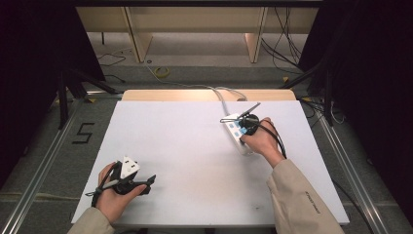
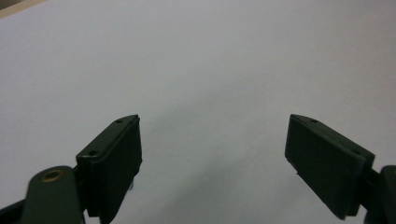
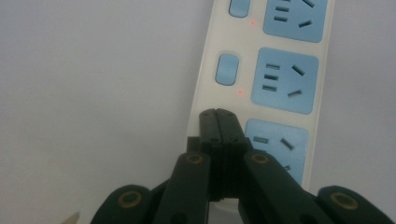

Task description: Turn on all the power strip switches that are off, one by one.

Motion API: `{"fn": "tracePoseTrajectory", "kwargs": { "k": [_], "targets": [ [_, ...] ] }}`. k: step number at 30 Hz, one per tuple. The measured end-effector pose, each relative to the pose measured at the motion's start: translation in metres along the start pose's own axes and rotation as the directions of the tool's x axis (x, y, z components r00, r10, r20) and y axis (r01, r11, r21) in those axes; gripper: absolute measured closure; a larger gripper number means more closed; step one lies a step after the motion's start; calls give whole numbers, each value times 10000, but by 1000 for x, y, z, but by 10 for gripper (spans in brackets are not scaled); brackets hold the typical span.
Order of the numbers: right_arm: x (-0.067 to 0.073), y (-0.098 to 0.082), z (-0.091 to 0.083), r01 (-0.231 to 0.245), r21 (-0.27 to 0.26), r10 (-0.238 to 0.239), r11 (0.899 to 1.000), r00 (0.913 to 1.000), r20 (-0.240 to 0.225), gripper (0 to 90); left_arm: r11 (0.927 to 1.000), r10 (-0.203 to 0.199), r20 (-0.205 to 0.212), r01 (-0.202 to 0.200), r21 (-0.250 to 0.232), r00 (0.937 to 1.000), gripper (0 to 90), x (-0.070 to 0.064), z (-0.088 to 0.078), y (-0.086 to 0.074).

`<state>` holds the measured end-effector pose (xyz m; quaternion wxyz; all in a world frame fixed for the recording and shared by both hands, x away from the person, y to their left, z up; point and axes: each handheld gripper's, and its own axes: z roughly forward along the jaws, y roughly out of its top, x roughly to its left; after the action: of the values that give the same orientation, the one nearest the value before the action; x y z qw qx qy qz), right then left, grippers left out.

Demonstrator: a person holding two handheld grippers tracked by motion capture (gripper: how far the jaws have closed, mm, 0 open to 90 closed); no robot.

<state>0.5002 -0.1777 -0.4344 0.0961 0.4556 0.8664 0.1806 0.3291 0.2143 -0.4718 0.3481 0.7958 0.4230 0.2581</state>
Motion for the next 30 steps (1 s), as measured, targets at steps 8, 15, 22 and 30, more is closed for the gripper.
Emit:
{"fn": "tracePoseTrajectory", "kwargs": {
  "k": [8,15,22,30],
  "targets": [
    [1,-1,0,84,-100,-83,9999,9999,113,900,10000,-5,0,5,22,10000,186,1,0,0],
    [1,-3,0,113,-172,-112,9998,9999,83,900,10000,-19,16,19,19,10000,186,0,0,0],
    [1,-4,-1,106,-252,-104,9996,9999,58,900,10000,-4,1,4,7,10000,186,0,0,0],
    [0,-5,-2,114,-388,-114,9992,9999,-5,900,10000,-6,7,6,-7,10000,186,0,0,0]
  ]
}}
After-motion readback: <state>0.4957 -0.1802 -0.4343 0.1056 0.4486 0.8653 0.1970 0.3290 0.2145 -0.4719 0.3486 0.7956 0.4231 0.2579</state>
